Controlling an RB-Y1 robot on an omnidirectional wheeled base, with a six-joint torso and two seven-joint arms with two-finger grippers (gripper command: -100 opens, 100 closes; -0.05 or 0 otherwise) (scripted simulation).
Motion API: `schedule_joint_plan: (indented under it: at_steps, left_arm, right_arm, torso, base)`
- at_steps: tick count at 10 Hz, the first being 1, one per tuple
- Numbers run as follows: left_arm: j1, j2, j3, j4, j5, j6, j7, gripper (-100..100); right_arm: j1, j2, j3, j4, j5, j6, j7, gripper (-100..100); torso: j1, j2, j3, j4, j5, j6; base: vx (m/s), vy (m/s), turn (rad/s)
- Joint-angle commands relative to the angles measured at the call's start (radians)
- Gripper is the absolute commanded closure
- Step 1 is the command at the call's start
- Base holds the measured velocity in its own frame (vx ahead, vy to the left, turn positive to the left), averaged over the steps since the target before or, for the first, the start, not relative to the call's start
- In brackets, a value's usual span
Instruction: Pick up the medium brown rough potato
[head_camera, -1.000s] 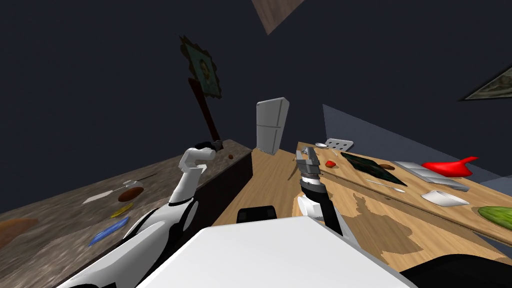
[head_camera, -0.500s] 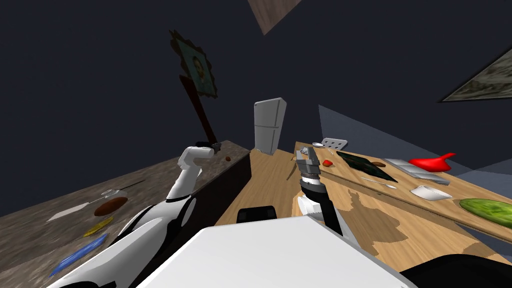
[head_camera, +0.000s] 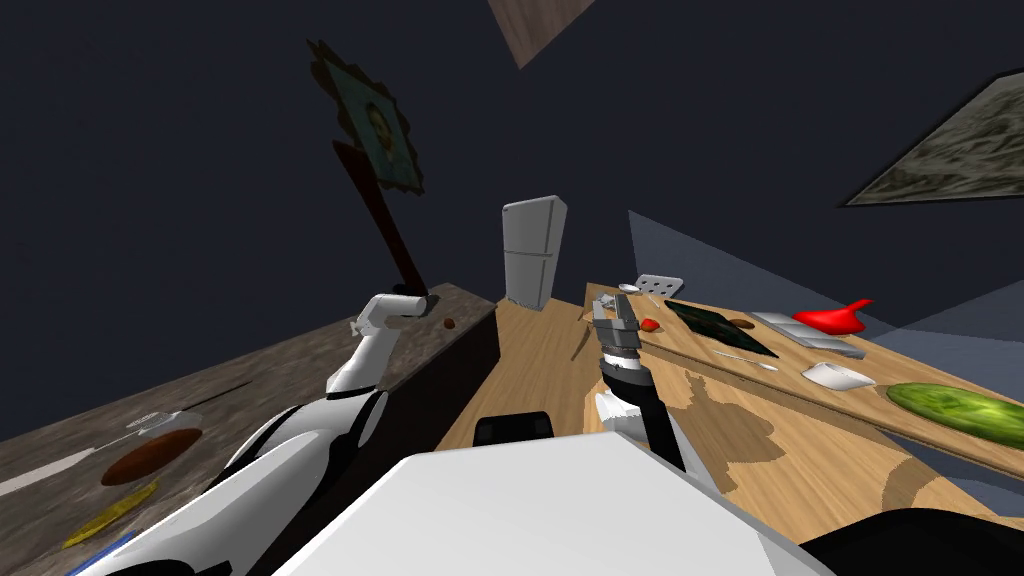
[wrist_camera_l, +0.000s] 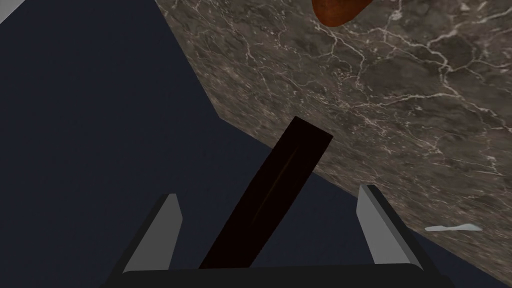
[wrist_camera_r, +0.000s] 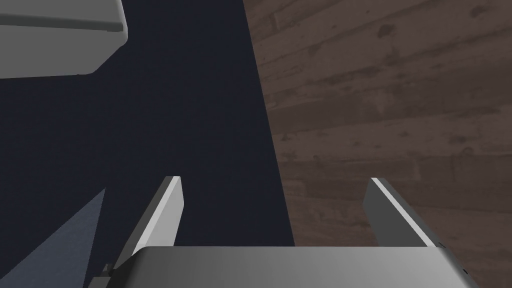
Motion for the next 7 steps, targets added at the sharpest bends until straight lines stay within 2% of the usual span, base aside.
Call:
schedule_joint_plan:
  at_steps: [1,4,5,6,7]
  left_arm:
    - [-0.002,0.023,-0.001,0.050,0.022,0.050,-0.026,-100]
    - [0.000,0.032,-0.005,0.095,0.032,0.073,-0.039,-100]
    - [0.005,0.039,-0.009,0.129,0.042,0.093,-0.051,-100]
    - [0.005,0.039,-0.009,0.130,0.042,0.093,-0.051,-100]
    - [0.012,0.043,-0.014,0.163,0.051,0.111,-0.062,-100]
  right_arm:
    - [0.000,0.000,0.000,0.000,0.000,0.000,0.000,0]
    - [0.000,0.000,0.000,0.000,0.000,0.000,0.000,0]
    - [0.000,0.000,0.000,0.000,0.000,0.000,0.000,0]
    - [0.000,0.000,0.000,0.000,0.000,0.000,0.000,0]
    - [0.000,0.000,0.000,0.000,0.000,0.000,0.000,0]
  torso:
    - [0.000,0.000,0.000,0.000,0.000,0.000]
    - [-0.002,0.000,0.000,0.000,-0.001,0.000]
    - [-0.001,0.001,0.000,0.000,0.000,0.000]
    - [0.000,0.000,0.000,0.000,0.000,0.000]
    - [0.000,0.001,0.000,0.000,0.000,0.000]
  base:
    - [0.105,0.006,-0.147]
    - [0.068,-0.007,-0.061]
    - [0.070,0.010,-0.080]
    - [0.063,0.011,-0.049]
    - [0.073,-0.006,-0.077]
